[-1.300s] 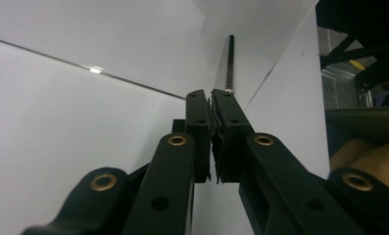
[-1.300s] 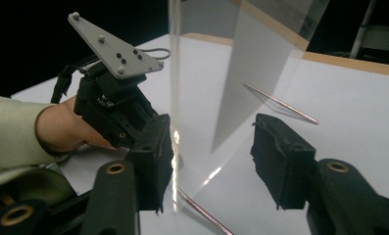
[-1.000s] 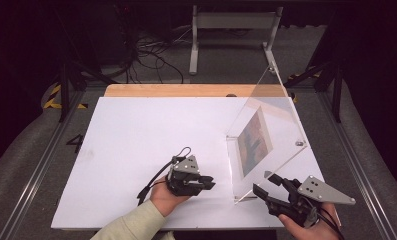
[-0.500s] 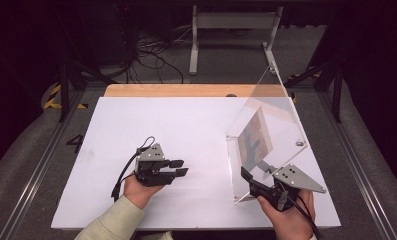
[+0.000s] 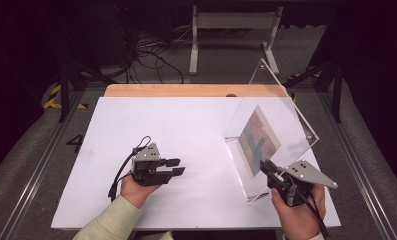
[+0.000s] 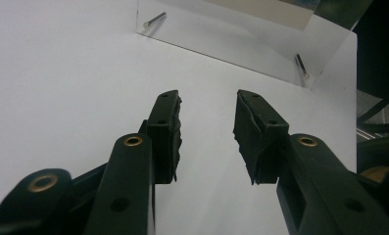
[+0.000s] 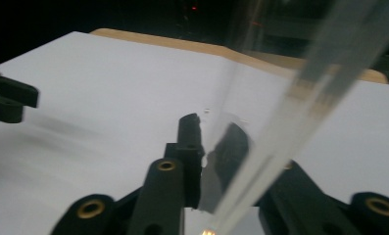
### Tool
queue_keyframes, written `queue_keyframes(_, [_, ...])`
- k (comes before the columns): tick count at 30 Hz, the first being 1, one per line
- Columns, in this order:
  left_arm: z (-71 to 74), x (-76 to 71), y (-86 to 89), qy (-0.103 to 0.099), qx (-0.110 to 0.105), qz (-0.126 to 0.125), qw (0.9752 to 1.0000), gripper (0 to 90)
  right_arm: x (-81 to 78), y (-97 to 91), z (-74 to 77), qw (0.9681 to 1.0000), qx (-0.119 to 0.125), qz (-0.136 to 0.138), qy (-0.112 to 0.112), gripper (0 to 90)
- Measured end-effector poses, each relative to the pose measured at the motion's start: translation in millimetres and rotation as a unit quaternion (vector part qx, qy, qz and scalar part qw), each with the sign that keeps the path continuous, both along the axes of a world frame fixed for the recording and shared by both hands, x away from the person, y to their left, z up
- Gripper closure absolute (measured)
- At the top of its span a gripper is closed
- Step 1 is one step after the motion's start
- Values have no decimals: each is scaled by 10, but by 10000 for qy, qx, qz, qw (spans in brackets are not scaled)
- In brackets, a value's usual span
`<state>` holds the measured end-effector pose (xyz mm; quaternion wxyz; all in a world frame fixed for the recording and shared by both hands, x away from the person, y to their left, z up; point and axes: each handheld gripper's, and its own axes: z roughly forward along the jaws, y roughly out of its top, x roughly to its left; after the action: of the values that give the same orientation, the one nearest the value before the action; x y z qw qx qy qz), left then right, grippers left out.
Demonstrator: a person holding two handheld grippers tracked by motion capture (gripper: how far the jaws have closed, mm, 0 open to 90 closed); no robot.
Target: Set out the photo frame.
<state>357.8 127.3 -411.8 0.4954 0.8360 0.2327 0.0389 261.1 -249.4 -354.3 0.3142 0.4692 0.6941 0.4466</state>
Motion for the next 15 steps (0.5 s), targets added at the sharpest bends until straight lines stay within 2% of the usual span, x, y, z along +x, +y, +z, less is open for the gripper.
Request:
queue_keyframes(1, [0, 0, 3, -12, -9, 9, 10000, 620, 13, -72, 16, 9999, 120, -18, 43, 849])
queue_keyframes(2, [3, 1, 11, -15, -15, 28, 10000, 619, 36, -139, 23, 9995, 286, 104, 91, 850])
queue_keyframes(4, [8, 4, 30, 4, -50, 55, 10000, 619, 66, -174, 45, 9994, 52, 346, 18, 850])
queue_keyframes(5, [10, 10, 38, -17, -55, 53, 10000, 619, 71, -160, 57, 9994, 39, 354, 3, 851])
queue_keyframes(8, [24, 3, 71, -49, -69, 114, 9999, 619, 107, -202, 99, 9991, 136, 404, -5, 854])
queue_keyframes(12, [41, 1, 130, -75, -142, 196, 9997, 619, 153, -293, 179, 9981, 434, 429, 59, 854])
queue_keyframes(15, [43, 5, 191, -94, -184, 262, 9994, 619, 224, -382, 224, 9965, 622, 555, 66, 855])
